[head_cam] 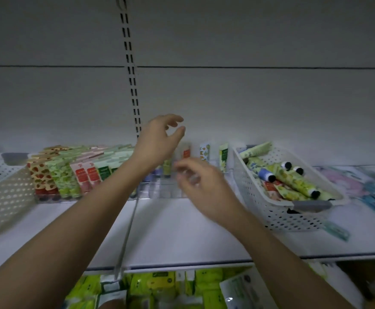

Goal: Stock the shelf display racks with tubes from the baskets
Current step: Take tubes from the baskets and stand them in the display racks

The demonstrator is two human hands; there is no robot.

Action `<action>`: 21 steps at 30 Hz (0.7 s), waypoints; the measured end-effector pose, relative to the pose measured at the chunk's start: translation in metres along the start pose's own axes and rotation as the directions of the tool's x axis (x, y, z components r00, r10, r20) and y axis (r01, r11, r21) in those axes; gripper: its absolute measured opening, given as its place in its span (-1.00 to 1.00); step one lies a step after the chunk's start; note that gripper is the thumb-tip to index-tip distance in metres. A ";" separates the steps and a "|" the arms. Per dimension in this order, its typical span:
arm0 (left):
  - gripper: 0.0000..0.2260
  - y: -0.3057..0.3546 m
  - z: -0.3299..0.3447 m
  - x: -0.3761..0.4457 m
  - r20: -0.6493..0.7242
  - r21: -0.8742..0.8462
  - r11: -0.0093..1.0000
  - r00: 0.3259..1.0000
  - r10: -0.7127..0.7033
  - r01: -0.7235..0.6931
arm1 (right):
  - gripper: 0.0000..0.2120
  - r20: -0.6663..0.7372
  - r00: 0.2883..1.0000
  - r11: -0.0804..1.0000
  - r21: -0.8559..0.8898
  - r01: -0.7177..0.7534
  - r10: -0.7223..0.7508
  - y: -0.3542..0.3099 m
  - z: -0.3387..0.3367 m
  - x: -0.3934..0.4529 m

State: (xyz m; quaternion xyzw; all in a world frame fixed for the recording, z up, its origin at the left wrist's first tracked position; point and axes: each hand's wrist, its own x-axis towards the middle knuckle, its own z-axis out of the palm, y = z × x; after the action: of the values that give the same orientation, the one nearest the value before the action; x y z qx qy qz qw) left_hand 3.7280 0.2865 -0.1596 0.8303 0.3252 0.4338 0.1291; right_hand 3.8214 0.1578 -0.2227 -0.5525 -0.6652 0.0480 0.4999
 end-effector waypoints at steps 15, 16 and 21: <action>-0.79 0.098 0.132 -0.018 0.437 -0.300 0.945 0.862 0.258 -0.131 | -0.90 -0.200 0.862 0.753 -0.423 -0.504 0.465 0.072 -0.195 -0.017; -0.78 0.098 0.135 -0.016 0.486 -0.287 0.951 0.837 0.251 -0.119 | -0.89 -0.178 0.856 0.738 -0.442 -0.511 0.486 0.075 -0.196 -0.018; -0.73 0.099 0.143 -0.009 0.626 -0.261 0.954 0.726 0.286 -0.151 | -0.87 -0.120 0.846 0.725 -0.461 -0.511 0.520 0.086 -0.197 -0.020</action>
State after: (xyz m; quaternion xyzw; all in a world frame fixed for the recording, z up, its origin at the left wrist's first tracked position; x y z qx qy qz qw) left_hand 3.8815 0.2160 -0.2005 0.9453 0.1153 0.1560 0.2622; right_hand 4.0198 0.0788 -0.1900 -0.8201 -0.4807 0.0247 0.3095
